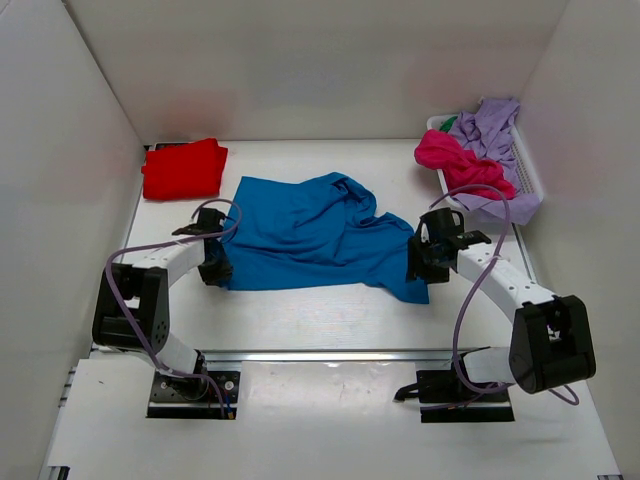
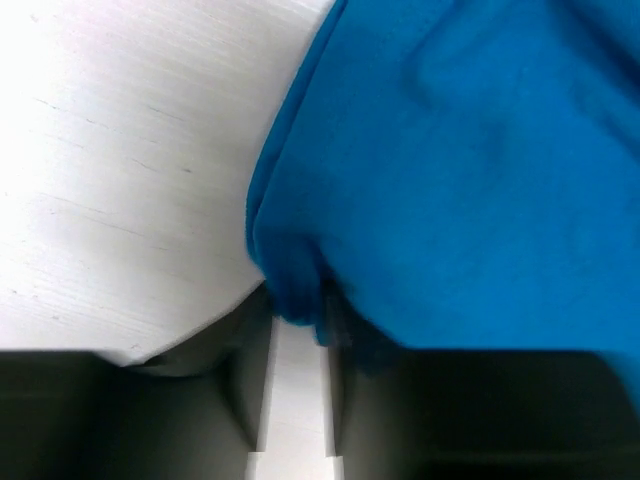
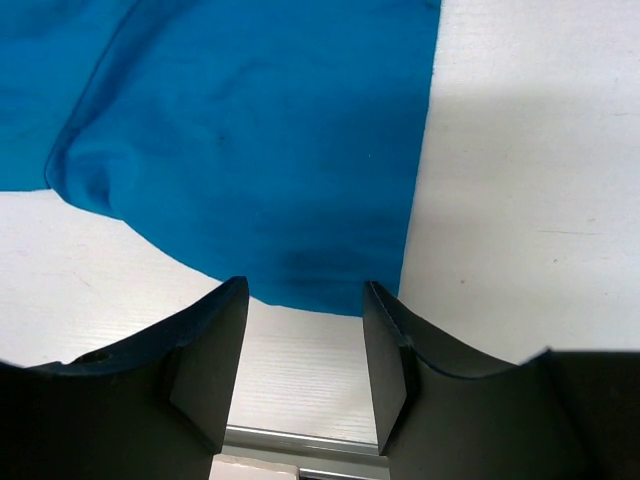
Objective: Fold and stack the t-shirts
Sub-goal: Flatten out the tshirt
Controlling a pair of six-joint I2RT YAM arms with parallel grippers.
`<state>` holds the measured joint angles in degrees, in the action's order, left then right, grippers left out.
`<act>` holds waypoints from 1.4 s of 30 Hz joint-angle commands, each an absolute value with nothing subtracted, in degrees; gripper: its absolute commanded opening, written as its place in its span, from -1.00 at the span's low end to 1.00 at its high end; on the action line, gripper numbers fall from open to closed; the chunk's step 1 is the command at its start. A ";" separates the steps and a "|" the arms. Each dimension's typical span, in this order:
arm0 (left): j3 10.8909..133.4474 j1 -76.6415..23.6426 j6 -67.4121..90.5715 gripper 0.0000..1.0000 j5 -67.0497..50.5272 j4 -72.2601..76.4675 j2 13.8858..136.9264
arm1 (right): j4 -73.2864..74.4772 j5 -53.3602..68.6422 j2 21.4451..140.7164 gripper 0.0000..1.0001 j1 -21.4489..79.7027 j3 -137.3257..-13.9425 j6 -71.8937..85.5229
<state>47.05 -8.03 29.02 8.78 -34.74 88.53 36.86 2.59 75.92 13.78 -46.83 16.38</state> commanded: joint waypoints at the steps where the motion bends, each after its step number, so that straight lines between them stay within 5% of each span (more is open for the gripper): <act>1: 43.07 -8.35 30.50 -0.41 2.90 -32.70 89.56 | 36.30 2.73 74.09 -0.06 13.36 -45.45 17.40; 3: 42.72 -8.35 30.50 -0.79 2.81 -32.43 89.38 | 36.65 2.90 74.00 -0.06 13.54 -45.44 17.40; 6: 43.51 -8.79 30.41 -1.00 4.21 -35.06 89.03 | 37.96 1.76 73.48 -0.06 13.89 -45.00 18.19; 20: 48.43 -8.62 28.39 -1.00 0.35 -39.38 83.24 | 36.14 -1.59 71.28 -0.09 11.52 -38.24 25.05; 34: 48.78 -7.56 27.33 -1.00 -1.23 -40.78 81.04 | 32.60 -9.74 82.78 -0.10 17.39 -38.14 30.67; 38: 48.69 -7.03 27.16 -1.00 -1.49 -40.34 79.90 | 33.14 -10.19 84.28 -0.48 17.05 -40.16 30.15; 41: 48.95 -6.85 26.98 -1.00 -1.58 -40.43 79.89 | 33.92 -10.37 85.25 -1.00 17.66 -40.51 29.97; 42: 48.87 -7.03 26.63 -1.00 -1.67 -40.43 79.81 | 34.97 -10.89 85.08 -0.99 17.32 -40.95 29.71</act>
<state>46.98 -7.31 27.73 -0.51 -40.40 82.65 35.31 -6.00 81.97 17.41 -42.26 29.50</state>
